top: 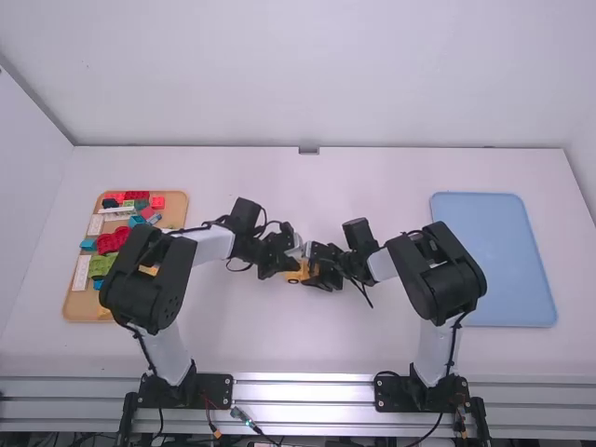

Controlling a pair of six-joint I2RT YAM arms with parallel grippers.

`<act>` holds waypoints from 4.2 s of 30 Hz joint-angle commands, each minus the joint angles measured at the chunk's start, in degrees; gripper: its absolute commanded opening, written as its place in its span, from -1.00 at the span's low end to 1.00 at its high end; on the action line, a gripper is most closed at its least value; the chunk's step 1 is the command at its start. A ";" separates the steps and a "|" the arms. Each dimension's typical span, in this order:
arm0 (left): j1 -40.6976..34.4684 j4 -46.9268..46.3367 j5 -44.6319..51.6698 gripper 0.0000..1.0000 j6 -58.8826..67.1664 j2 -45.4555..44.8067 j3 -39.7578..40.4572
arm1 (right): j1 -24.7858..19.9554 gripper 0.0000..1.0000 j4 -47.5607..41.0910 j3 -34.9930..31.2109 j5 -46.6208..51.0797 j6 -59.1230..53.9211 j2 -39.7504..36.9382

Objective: Assemble lego blocks to make yellow taxi

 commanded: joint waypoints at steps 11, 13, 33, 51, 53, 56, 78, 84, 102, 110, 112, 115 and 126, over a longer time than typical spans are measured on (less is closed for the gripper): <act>-0.17 -0.50 -13.75 -0.97 -2.82 4.31 -0.55 | 0.26 0.24 -0.59 -0.44 1.44 -0.04 -0.17; -0.17 -1.25 -13.55 -0.97 -3.02 3.98 0.55 | 0.26 0.24 -0.61 -0.44 1.42 -0.04 -0.17; 13.60 -12.00 -10.97 0.97 -9.07 -15.69 10.25 | 0.17 0.43 -0.37 -0.44 3.02 0.00 -0.17; 33.05 -7.15 -21.94 0.98 -38.34 -16.33 10.25 | 0.15 0.98 -5.35 -0.44 9.29 0.39 -4.61; 33.29 -7.39 -21.99 0.98 -38.32 -16.33 10.25 | 0.15 0.98 -7.65 -0.42 10.25 0.37 -6.93; 33.29 -8.13 -25.73 0.98 -38.36 -16.33 10.34 | 0.17 0.98 -12.57 -0.44 14.23 0.17 -11.87; 38.84 -17.40 -49.81 0.98 -60.41 -16.33 10.32 | -0.83 0.98 -23.37 -0.42 36.35 1.14 -36.28; 38.86 -17.59 -49.81 0.98 -51.65 -16.15 10.43 | -5.33 0.98 -26.95 3.52 35.76 9.53 -38.21; 38.86 -22.82 -34.93 0.91 -74.05 -16.15 9.92 | -10.36 0.98 -30.91 9.33 25.77 7.72 -37.99; 36.24 -28.39 -45.51 0.75 -90.36 -13.86 9.99 | -10.32 0.98 -29.79 9.90 27.08 5.95 -37.99; 35.39 -28.09 -45.51 0.72 -90.88 -13.33 9.99 | -10.32 0.98 -30.23 10.43 27.06 5.75 -37.99; 33.51 -28.55 -49.03 0.59 -93.81 -13.22 9.99 | -10.29 0.98 -32.81 12.04 27.06 4.68 -37.99; 33.07 -32.65 -57.46 0.65 -99.38 -13.20 8.94 | -10.36 0.98 -33.64 13.11 27.08 4.22 -37.99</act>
